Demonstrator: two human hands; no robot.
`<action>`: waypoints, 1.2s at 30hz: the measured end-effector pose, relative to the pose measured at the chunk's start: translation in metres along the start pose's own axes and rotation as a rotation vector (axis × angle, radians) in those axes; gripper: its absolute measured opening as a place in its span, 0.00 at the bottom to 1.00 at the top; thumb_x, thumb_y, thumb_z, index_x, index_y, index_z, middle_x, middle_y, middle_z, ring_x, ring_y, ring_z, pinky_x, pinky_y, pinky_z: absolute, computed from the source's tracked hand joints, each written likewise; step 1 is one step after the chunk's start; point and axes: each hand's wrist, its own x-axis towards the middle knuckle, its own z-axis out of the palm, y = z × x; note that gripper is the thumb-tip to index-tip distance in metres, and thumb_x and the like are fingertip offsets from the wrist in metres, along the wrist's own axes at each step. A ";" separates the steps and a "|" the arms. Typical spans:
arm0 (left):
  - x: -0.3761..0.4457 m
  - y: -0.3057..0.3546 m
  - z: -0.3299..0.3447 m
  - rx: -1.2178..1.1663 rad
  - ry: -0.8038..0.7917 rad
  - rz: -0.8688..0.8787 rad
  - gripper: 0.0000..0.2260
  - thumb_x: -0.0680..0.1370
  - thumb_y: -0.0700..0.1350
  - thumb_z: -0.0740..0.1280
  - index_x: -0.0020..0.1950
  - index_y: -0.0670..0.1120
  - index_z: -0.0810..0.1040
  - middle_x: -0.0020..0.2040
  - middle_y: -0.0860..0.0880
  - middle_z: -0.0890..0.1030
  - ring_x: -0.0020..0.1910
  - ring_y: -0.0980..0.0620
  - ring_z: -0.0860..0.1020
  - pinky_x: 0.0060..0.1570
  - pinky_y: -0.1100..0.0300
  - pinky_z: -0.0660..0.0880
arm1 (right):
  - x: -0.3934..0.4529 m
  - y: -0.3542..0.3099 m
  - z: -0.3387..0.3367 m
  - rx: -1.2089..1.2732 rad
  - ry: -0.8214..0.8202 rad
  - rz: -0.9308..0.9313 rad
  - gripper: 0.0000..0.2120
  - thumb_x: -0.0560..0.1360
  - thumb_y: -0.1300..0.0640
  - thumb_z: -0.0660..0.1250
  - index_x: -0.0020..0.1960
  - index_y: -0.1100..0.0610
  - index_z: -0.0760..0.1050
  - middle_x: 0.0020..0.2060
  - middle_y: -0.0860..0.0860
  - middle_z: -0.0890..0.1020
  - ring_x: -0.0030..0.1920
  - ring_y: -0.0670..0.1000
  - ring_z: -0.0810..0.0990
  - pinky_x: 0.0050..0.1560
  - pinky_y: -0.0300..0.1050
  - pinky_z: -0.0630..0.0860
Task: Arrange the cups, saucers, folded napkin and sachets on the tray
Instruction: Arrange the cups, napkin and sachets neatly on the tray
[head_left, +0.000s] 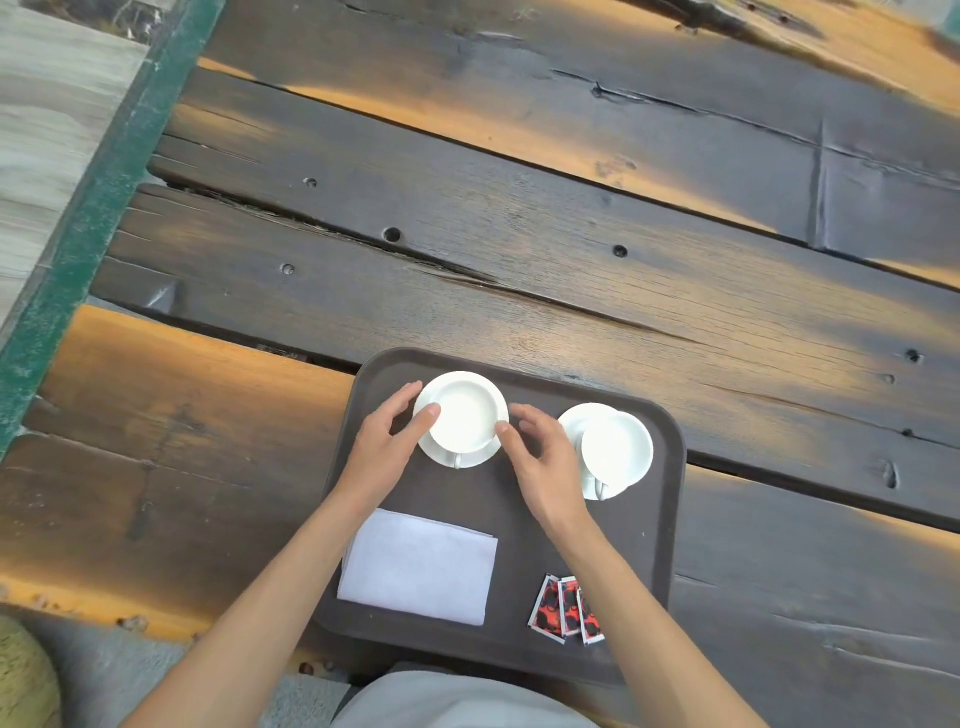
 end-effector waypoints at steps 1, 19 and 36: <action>-0.003 0.001 0.000 0.010 -0.006 0.019 0.28 0.77 0.57 0.71 0.76 0.58 0.69 0.72 0.62 0.71 0.71 0.62 0.68 0.64 0.65 0.68 | -0.006 -0.003 -0.010 -0.035 0.053 -0.087 0.13 0.79 0.50 0.71 0.64 0.46 0.79 0.63 0.45 0.79 0.63 0.38 0.77 0.58 0.32 0.77; -0.024 -0.021 0.048 0.138 0.189 0.273 0.36 0.72 0.41 0.79 0.75 0.54 0.66 0.70 0.57 0.72 0.70 0.56 0.69 0.66 0.53 0.76 | -0.036 0.073 -0.070 0.016 0.399 -0.010 0.46 0.71 0.48 0.79 0.80 0.44 0.56 0.76 0.45 0.69 0.72 0.48 0.72 0.65 0.55 0.80; -0.022 -0.021 0.046 0.129 0.189 0.288 0.34 0.72 0.43 0.79 0.74 0.56 0.67 0.68 0.61 0.72 0.67 0.63 0.70 0.57 0.71 0.73 | -0.037 0.084 -0.068 0.059 0.424 -0.030 0.38 0.73 0.55 0.78 0.77 0.45 0.63 0.72 0.45 0.74 0.57 0.48 0.82 0.46 0.22 0.74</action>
